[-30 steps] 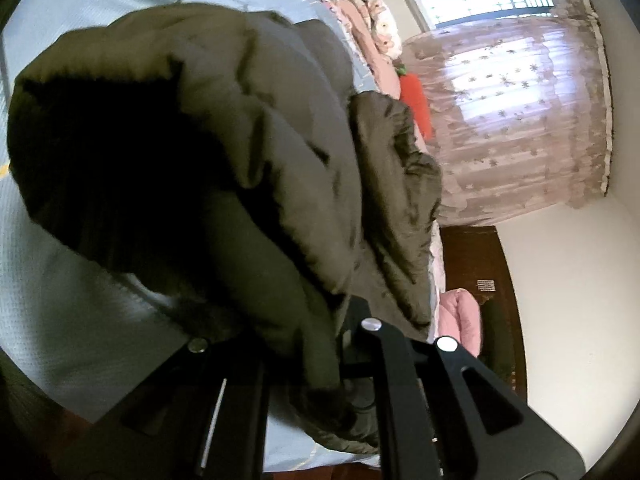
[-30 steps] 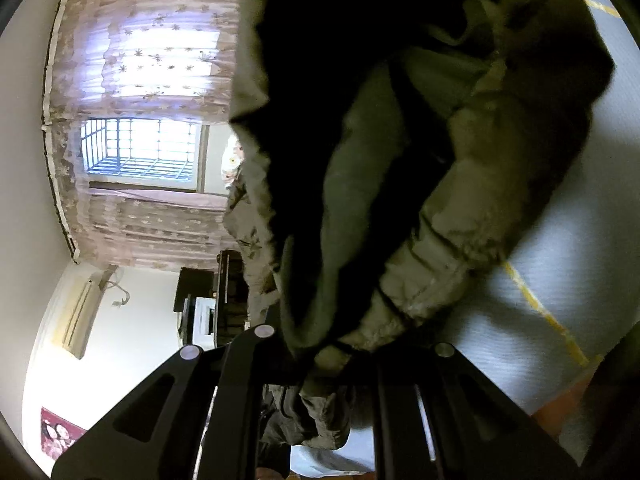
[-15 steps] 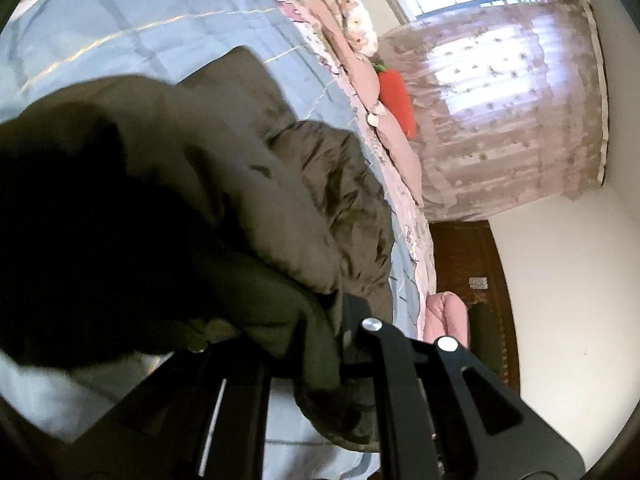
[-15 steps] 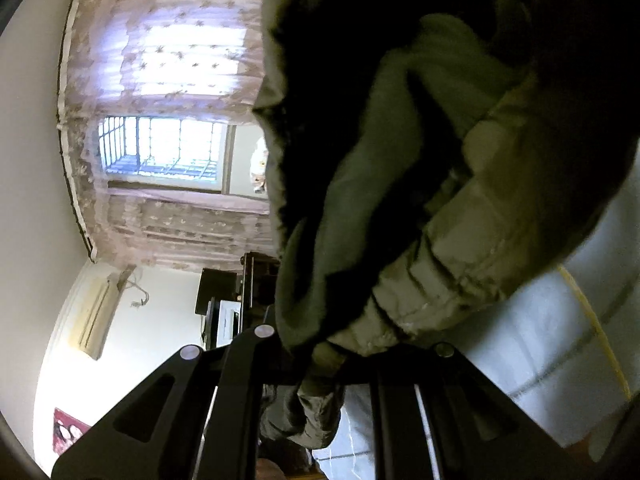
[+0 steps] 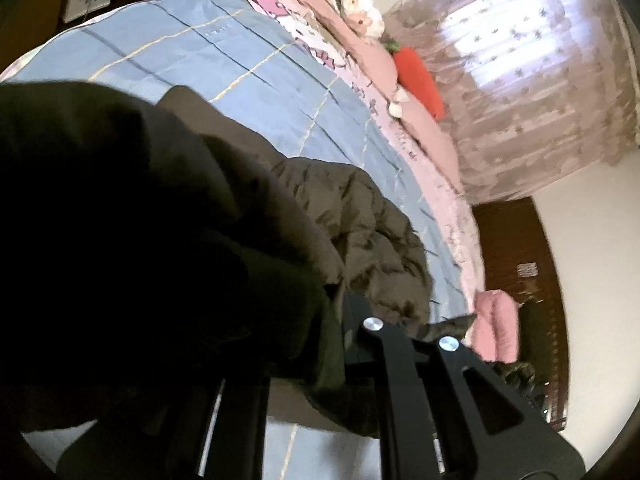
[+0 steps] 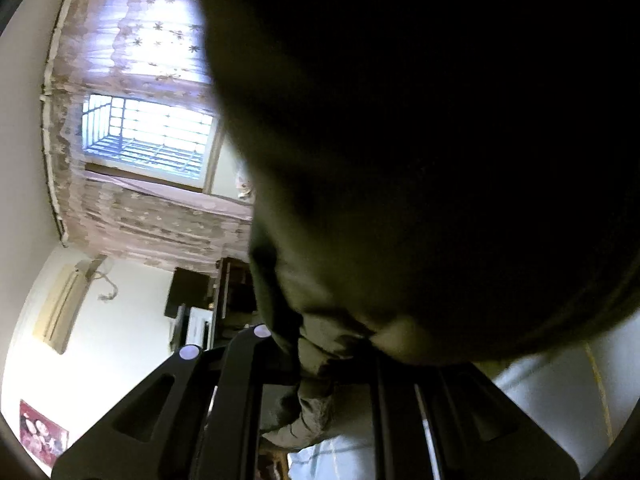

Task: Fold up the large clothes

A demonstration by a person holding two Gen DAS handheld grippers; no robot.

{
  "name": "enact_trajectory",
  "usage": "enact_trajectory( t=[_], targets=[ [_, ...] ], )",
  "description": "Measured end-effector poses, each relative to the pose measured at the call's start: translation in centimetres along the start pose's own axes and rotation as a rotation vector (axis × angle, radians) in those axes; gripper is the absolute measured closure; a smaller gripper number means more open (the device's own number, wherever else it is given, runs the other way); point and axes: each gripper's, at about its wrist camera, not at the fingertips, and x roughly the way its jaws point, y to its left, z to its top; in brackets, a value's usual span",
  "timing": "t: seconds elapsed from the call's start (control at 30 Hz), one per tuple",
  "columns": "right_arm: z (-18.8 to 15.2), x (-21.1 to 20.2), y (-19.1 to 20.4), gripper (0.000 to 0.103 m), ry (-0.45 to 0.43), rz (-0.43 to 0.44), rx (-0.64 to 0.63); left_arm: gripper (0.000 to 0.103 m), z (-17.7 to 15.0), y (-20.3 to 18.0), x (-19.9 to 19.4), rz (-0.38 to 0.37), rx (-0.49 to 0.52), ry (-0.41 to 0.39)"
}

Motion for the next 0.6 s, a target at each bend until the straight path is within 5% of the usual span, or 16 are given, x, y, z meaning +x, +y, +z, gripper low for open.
enact_trajectory(
  t=[0.13,0.2,0.23,0.27,0.4,0.53,0.6],
  targets=[
    [2.3,3.5,-0.4,0.078,0.024,-0.075,-0.052,0.092,2.4,-0.7,3.2,0.04,0.056,0.034],
    [3.5,5.1,-0.4,0.043,0.045,-0.118,-0.088,0.09,3.3,-0.8,4.8,0.065,0.09,0.065],
    [3.8,5.7,-0.3,0.018,0.044,-0.144,-0.104,0.089,3.8,-0.9,5.8,0.077,0.102,0.09],
    [4.3,6.4,-0.1,0.005,0.044,-0.175,-0.118,0.089,4.2,-0.9,6.4,0.082,0.105,0.105],
    [5.4,8.2,0.3,0.001,0.069,-0.217,-0.127,0.087,6.1,-0.9,8.3,0.094,0.094,0.166],
    [5.4,8.7,-0.4,0.001,0.072,-0.262,-0.111,0.078,8.0,-0.7,7.8,0.012,-0.015,0.21],
    [5.2,9.2,-0.6,0.001,0.086,-0.28,-0.118,0.046,9.4,-0.5,6.9,-0.081,-0.079,0.193]
  ],
)
